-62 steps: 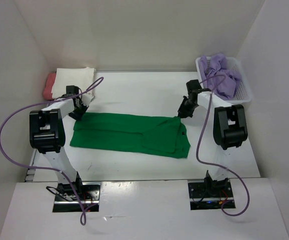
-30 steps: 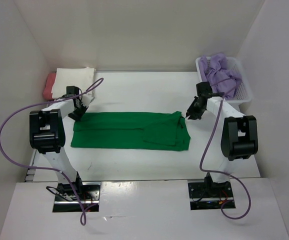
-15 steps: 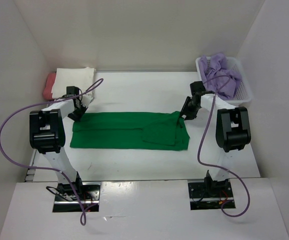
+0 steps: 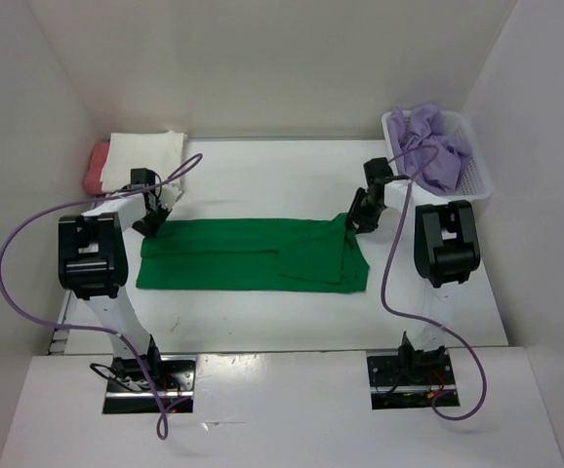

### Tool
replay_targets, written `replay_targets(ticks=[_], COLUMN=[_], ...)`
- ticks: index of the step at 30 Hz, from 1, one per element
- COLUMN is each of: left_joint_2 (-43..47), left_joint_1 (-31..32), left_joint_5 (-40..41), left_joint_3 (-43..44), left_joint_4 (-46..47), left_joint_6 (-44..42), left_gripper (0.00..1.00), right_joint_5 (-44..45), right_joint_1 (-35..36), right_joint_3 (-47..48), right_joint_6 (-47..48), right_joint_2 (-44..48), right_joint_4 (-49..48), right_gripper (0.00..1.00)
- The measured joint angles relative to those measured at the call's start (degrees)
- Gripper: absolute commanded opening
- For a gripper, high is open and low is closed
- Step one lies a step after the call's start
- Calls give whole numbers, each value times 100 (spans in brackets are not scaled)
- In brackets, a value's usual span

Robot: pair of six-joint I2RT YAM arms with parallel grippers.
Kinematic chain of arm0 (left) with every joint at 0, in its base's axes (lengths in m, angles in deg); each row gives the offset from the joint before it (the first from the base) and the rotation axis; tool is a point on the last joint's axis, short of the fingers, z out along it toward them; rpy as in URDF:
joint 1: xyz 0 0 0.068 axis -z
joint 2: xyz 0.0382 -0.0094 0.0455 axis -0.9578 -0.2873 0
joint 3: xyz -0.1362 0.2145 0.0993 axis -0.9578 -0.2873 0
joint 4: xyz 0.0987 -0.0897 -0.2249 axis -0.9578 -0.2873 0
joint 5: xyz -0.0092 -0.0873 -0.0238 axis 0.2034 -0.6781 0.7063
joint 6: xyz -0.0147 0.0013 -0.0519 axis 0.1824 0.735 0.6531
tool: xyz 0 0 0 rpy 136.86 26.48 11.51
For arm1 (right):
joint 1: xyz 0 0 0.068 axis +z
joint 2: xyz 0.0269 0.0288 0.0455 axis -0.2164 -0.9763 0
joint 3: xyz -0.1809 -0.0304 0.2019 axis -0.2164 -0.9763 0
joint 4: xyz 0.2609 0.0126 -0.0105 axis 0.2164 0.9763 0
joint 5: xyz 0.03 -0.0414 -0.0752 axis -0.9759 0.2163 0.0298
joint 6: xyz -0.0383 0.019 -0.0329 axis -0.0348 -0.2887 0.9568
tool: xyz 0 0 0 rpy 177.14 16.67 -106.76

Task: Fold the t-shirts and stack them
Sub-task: Fold the other side of the tshirt into a rectangle

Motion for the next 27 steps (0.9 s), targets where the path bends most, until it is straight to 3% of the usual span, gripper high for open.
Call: replay_targets(ticks=[2, 4, 8, 9, 18, 23, 24, 25, 27], left_joint_2=[-4, -7, -7, -7, -7, -9, -9, -9, -9], left_joint_1=[11, 15, 17, 17, 26, 35, 35, 35, 35], left_joint_5=[22, 28, 33, 37, 59, 85, 87, 87, 87], left_joint_3=[0, 0, 0, 0, -2, -4, -4, -4, -4], left_joint_4=[-2, 0, 0, 2, 11, 13, 13, 13, 13], left_joint_6=[-4, -4, -7, -7, -2, -2, -2, -2, -2], left_gripper=[0, 0, 0, 0, 0, 0, 0, 0, 0], right_joint_5=[101, 195, 352, 415, 1650, 1812, 1799, 1768, 1755], right_joint_1=[37, 74, 98, 103, 212, 208, 208, 205, 192], right_joint_3=[175, 337, 518, 525, 420, 339, 339, 334, 330], right_joint_6=[22, 37, 81, 44, -293, -448, -452, -459, -431], right_joint_2=[-107, -243, -415, -417, -249, -157, -157, -157, -157], right_joint_4=[-26, -48, -92, -96, -48, -42, -42, -50, -72], right_gripper=[45, 38, 1, 0, 0, 0, 20, 29, 33])
